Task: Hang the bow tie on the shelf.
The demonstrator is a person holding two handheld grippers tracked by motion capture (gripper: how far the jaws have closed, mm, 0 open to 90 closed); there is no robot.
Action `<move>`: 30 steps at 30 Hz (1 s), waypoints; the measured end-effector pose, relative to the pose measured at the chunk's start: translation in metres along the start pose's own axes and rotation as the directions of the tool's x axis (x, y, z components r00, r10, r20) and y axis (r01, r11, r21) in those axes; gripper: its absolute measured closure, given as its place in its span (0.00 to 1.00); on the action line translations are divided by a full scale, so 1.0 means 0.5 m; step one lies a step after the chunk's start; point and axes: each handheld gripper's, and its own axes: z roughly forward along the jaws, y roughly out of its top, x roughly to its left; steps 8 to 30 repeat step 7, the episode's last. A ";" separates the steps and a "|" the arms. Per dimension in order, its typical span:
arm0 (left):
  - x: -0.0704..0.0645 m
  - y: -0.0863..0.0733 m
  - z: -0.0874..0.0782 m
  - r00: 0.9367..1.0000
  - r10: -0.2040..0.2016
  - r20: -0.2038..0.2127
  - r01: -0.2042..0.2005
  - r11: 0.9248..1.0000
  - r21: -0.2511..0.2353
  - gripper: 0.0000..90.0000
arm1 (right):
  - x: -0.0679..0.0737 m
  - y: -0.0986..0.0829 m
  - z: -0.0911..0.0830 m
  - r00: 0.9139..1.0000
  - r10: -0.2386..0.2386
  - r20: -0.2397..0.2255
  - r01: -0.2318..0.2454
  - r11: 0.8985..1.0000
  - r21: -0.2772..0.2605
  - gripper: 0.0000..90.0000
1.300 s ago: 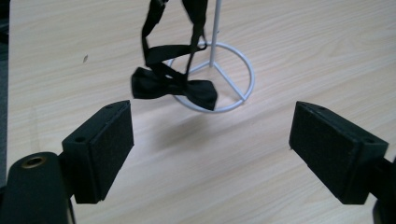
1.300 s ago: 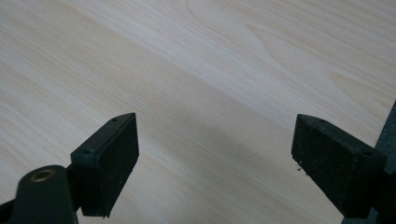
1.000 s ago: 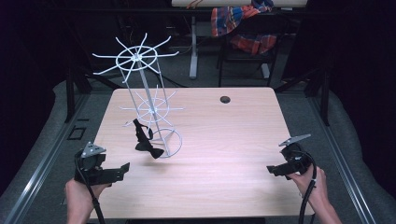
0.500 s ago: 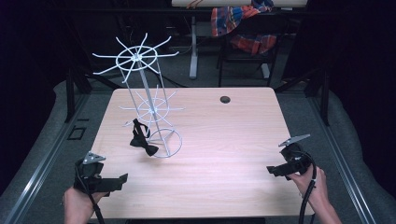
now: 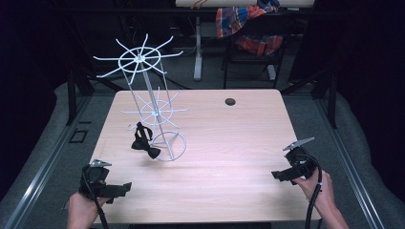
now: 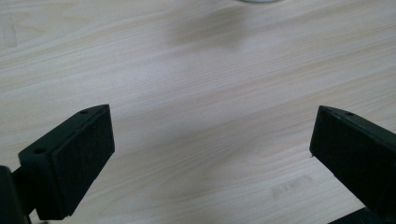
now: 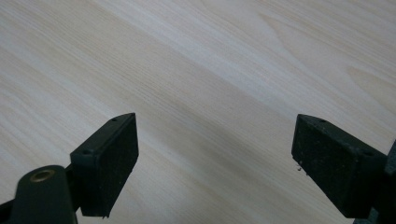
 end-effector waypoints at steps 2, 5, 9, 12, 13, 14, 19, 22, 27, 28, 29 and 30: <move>0.002 0.000 0.005 1.000 -0.001 -0.002 0.001 1.000 0.009 0.00 | 0.001 0.000 0.001 1.000 0.003 -0.001 -0.003 1.000 0.001 0.16; 0.005 0.002 0.006 1.000 -0.005 0.003 0.005 1.000 0.010 0.00 | 0.002 0.000 0.004 1.000 -0.001 0.000 0.001 1.000 0.007 0.16; 0.004 0.003 0.006 1.000 -0.002 0.003 0.002 1.000 0.013 0.00 | 0.001 0.000 0.004 1.000 -0.004 -0.004 0.004 1.000 0.009 0.16; 0.004 0.003 0.006 1.000 -0.002 0.003 0.002 1.000 0.013 0.00 | 0.001 0.000 0.004 1.000 -0.004 -0.004 0.004 1.000 0.009 0.16; 0.004 0.003 0.006 1.000 -0.002 0.003 0.002 1.000 0.013 0.00 | 0.001 0.000 0.004 1.000 -0.004 -0.004 0.004 1.000 0.009 0.16; 0.004 0.003 0.006 1.000 -0.002 0.003 0.002 1.000 0.013 0.00 | 0.001 0.000 0.004 1.000 -0.004 -0.004 0.004 1.000 0.009 0.16; 0.004 0.003 0.006 1.000 -0.002 0.003 0.002 1.000 0.013 0.00 | 0.001 0.000 0.004 1.000 -0.004 -0.004 0.004 1.000 0.009 0.16; 0.004 0.003 0.006 1.000 -0.002 0.003 0.002 1.000 0.013 0.00 | 0.001 0.000 0.004 1.000 -0.004 -0.004 0.004 1.000 0.009 0.16; 0.004 0.003 0.006 1.000 -0.002 0.003 0.002 1.000 0.013 0.00 | 0.001 0.000 0.004 1.000 -0.004 -0.004 0.004 1.000 0.009 0.16; 0.004 0.003 0.006 1.000 -0.002 0.003 0.002 1.000 0.013 0.00 | 0.001 0.000 0.004 1.000 -0.004 -0.004 0.004 1.000 0.009 0.16; 0.004 0.003 0.006 1.000 -0.002 0.003 0.002 1.000 0.013 0.00 | 0.001 0.000 0.004 1.000 -0.004 -0.004 0.004 1.000 0.009 0.16; 0.004 0.003 0.006 1.000 -0.002 0.003 0.002 1.000 0.013 0.00 | 0.001 0.000 0.004 1.000 -0.004 -0.004 0.004 1.000 0.009 0.16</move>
